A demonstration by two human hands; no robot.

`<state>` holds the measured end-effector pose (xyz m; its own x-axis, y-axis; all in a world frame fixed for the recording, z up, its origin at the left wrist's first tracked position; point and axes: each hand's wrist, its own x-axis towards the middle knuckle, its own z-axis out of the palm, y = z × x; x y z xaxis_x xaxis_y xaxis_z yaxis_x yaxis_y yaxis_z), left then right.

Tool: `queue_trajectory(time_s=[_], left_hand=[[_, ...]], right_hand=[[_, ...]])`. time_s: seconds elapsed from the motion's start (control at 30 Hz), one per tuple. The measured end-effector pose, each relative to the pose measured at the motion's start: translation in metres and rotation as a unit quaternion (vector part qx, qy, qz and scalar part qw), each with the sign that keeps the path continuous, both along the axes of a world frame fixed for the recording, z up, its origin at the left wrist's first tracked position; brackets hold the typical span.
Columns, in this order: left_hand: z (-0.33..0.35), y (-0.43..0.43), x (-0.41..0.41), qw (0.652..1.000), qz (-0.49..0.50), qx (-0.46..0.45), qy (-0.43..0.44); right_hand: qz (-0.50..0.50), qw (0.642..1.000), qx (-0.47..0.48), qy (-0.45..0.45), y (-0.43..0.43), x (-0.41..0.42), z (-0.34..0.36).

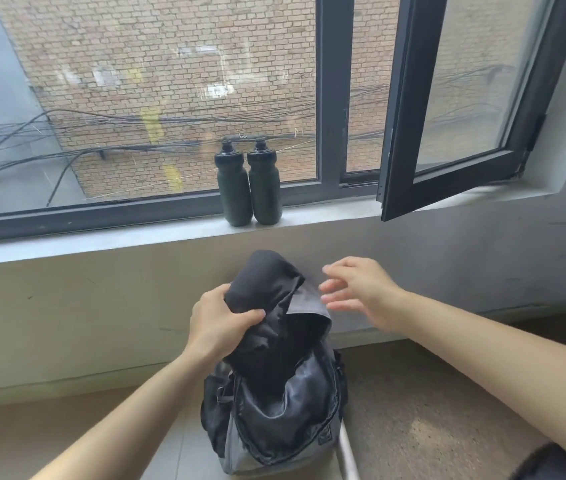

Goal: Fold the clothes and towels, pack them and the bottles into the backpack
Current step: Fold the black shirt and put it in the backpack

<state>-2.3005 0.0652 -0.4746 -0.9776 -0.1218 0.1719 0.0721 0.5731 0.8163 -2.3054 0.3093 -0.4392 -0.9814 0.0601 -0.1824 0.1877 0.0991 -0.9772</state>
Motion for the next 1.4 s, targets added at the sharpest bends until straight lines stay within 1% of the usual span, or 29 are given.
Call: queue_trajectory(time_s=[0.07,0.1,0.17,0.27,0.37,0.5,0.57,0.6,0.63,0.7,0.73,0.77,0.8,0.87,0.97,1.03,1.1,1.17,1.23,1.3,1.4], left_hand=[[0.000,0.016,0.013,0.992,0.030,-0.087,0.081],[0.000,0.025,0.019,0.985,0.032,-0.116,0.127],[-0.004,0.042,0.030,0.971,0.025,-0.124,0.202],[-0.010,0.055,0.047,0.945,0.016,-0.156,0.289],[-0.011,0.065,0.065,0.923,-0.033,-0.182,0.337],[-0.001,0.071,0.077,0.900,-0.083,-0.246,0.351],[0.003,0.063,0.080,0.898,-0.120,-0.256,0.336],[0.003,0.057,0.080,0.904,-0.144,-0.243,0.320],[0.002,0.053,0.079,0.917,-0.165,-0.208,0.297],[-0.003,0.046,0.074,0.949,-0.171,-0.075,0.252],[-0.007,0.045,0.069,0.960,-0.148,-0.007,0.237],[-0.011,0.044,0.062,0.966,-0.114,0.039,0.227],[-0.014,0.042,0.053,0.970,-0.084,0.064,0.219],[-0.021,0.035,0.035,0.978,-0.072,0.092,0.174],[-0.026,0.024,0.007,0.983,-0.132,0.114,0.063],[-0.031,0.018,-0.010,0.980,-0.166,0.105,0.011],[-0.046,0.012,-0.024,0.980,-0.171,0.103,-0.012],[-0.077,0.003,-0.035,0.986,-0.152,0.062,-0.034],[-0.117,-0.006,-0.040,0.984,-0.153,-0.050,-0.074],[-0.157,-0.010,-0.039,0.959,-0.189,-0.172,-0.121],[-0.211,-0.005,-0.041,0.895,-0.250,-0.330,-0.165]], right_hand=[[0.091,0.993,-0.067,-0.035,-0.023,0.019,0.008],[0.115,0.988,-0.098,-0.040,-0.032,0.026,0.010],[0.120,0.981,-0.146,-0.041,-0.044,0.028,0.010],[0.105,0.979,-0.161,-0.062,-0.044,0.031,0.012],[0.112,0.981,-0.137,-0.079,-0.039,0.041,0.008],[0.082,0.978,-0.184,-0.060,-0.029,0.043,0.002],[0.083,0.973,-0.206,-0.055,-0.022,0.041,0.003],[0.101,0.971,-0.209,-0.053,-0.018,0.041,0.003],[0.122,0.969,-0.209,-0.053,-0.014,0.040,0.002],[0.162,0.964,-0.202,-0.055,-0.008,0.040,-0.001],[0.178,0.963,-0.193,-0.053,-0.006,0.040,-0.003],[0.189,0.963,-0.184,-0.052,-0.003,0.039,-0.005],[0.202,0.962,-0.175,-0.051,-0.001,0.037,-0.007],[0.234,0.960,-0.142,-0.056,0.002,0.033,-0.012],[0.263,0.961,-0.069,-0.057,0.002,0.020,-0.027],[0.259,0.964,-0.033,-0.055,-0.001,0.007,-0.037],[0.234,0.971,-0.004,-0.053,-0.002,-0.010,-0.048],[0.204,0.978,0.019,-0.045,-0.002,-0.029,-0.059],[0.180,0.982,0.056,-0.032,-0.001,-0.046,-0.071],[0.155,0.983,0.094,-0.015,-0.002,-0.062,-0.086],[0.129,0.976,0.169,0.035,-0.006,-0.084,-0.116]])
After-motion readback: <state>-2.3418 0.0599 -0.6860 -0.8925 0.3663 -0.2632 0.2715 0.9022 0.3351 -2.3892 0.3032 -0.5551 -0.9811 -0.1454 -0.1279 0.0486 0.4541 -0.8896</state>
